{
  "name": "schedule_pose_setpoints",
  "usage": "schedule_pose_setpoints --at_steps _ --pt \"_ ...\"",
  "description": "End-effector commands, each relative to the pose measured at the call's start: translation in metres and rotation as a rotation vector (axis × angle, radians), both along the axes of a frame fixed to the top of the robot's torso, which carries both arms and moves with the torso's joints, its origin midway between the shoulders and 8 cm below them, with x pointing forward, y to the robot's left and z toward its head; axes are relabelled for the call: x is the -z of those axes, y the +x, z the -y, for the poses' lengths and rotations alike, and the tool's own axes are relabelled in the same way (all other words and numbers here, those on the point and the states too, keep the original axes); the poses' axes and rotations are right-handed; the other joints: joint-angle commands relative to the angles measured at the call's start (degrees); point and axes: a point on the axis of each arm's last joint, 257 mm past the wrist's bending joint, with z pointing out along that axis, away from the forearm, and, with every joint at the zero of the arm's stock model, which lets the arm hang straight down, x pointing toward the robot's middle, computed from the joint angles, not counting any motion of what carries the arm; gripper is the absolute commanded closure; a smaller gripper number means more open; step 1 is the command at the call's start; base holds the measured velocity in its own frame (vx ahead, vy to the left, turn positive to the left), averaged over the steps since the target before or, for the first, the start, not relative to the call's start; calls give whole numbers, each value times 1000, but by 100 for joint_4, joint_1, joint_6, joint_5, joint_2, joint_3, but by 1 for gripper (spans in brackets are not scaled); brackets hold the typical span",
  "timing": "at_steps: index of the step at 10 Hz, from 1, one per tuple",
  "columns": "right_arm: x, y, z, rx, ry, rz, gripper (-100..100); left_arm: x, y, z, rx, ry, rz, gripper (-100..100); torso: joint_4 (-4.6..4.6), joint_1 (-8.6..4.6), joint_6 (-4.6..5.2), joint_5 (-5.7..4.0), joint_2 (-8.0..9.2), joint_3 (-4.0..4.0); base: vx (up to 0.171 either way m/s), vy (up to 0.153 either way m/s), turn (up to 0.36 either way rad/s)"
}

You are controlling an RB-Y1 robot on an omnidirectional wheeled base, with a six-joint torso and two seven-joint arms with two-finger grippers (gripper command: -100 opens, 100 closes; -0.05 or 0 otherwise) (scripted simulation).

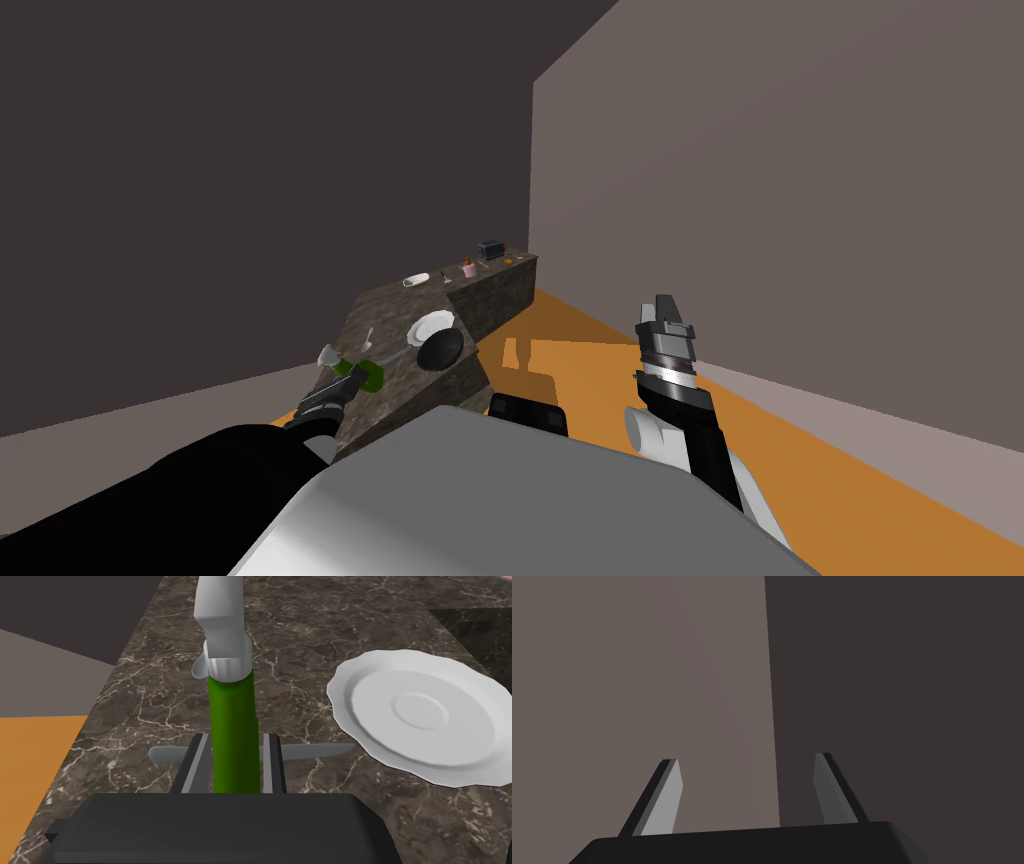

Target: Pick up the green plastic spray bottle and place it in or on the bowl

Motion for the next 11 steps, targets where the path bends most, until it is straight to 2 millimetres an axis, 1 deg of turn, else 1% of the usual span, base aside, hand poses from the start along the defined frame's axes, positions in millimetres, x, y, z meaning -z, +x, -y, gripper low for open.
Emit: schedule_pose_setpoints --at_steps 1,2,3,4,5,6,9,11 --pt "0 0 0 0 0 0 0 -1 10 5 26 0 0 100 0 0 0 0 0 0 39 -43 145" --pt "0 0 0 0 0 0 0 -1 12 7 34 0 1 100 -2 -17 -4 0 -9 -5 53 -60 196" --pt "0 0 0 0 0 0 0 -2 19 12 58 0 2 100 -4 -26 -4 1 -14 -9 32 -45 248" --pt "0 0 0 0 0 0 0 -3 16 8 45 2 2 100 -4 -23 -7 0 -10 -6 11 -21 57" --pt "0 0 0 0 0 0 0 -2 16 9 47 1 1 0 -2 -13 -1 2 -4 -3 2 -5 -8" --pt "0 0 0 0 0 0 0 -9 20 4 63 23 -9 100 -1 -7 -1 3 -2 -2 -1 -18 6" --pt "0 0 0 0 0 0 0 -23 24 -9 84 67 -31 100 -1 -21 2 -6 1 0 -1 -48 2" --pt "0 0 0 0 0 0 0 -35 16 -26 73 99 -52 100 -3 -49 1 -15 -1 -2 10 -122 8"
